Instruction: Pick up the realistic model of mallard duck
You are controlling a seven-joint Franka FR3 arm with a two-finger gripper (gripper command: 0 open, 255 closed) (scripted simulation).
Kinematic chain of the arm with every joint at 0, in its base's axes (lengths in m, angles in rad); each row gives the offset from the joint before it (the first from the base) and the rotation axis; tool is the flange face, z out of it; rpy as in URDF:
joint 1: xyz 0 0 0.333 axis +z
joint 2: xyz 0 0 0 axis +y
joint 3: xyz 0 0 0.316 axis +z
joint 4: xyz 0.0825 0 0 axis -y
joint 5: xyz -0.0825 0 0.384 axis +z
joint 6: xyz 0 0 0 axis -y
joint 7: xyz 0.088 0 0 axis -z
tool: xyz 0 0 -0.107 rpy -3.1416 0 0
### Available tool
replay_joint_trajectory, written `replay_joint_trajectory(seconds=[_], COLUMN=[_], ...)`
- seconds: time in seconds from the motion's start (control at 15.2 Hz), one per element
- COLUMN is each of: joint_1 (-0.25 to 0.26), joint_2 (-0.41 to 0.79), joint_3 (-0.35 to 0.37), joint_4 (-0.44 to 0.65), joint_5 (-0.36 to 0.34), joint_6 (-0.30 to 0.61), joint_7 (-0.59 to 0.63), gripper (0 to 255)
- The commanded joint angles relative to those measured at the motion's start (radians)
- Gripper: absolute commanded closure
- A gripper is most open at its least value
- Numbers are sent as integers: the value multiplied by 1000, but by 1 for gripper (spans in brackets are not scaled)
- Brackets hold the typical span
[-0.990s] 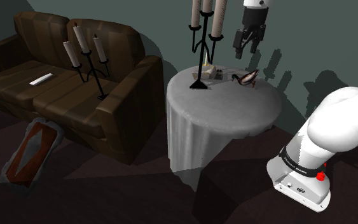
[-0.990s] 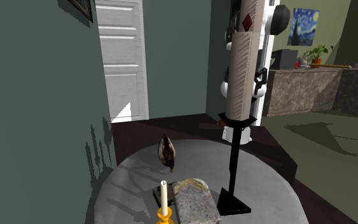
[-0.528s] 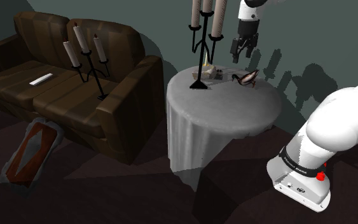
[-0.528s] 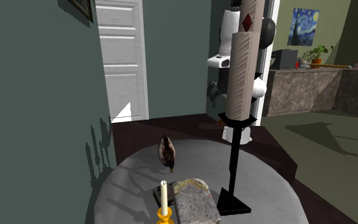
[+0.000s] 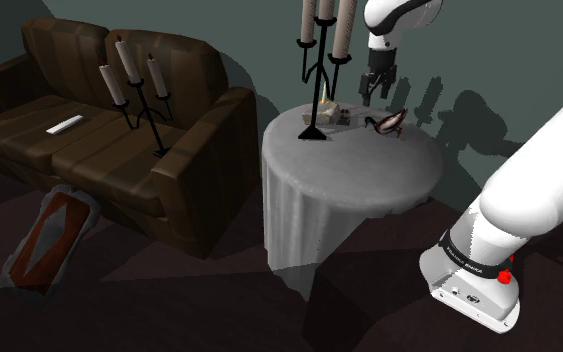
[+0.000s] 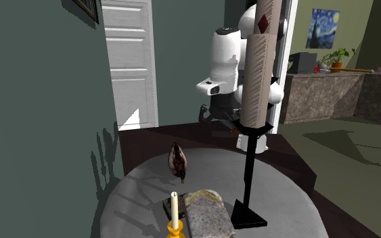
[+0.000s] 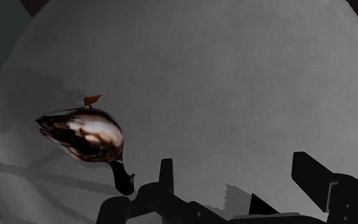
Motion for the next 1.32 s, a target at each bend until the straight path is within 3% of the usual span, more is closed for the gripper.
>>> replay_joint_trajectory(seconds=[0.0,0.79,1.25], joint_1=[-12,-129,-138], joint_2=[79,531,584], joint_3=[-22,-50,-39], joint_4=[41,381,358], joint_5=[15,143,161], joint_6=[31,93,167], joint_7=[-44,-249,-254], gripper=[0,0,0])
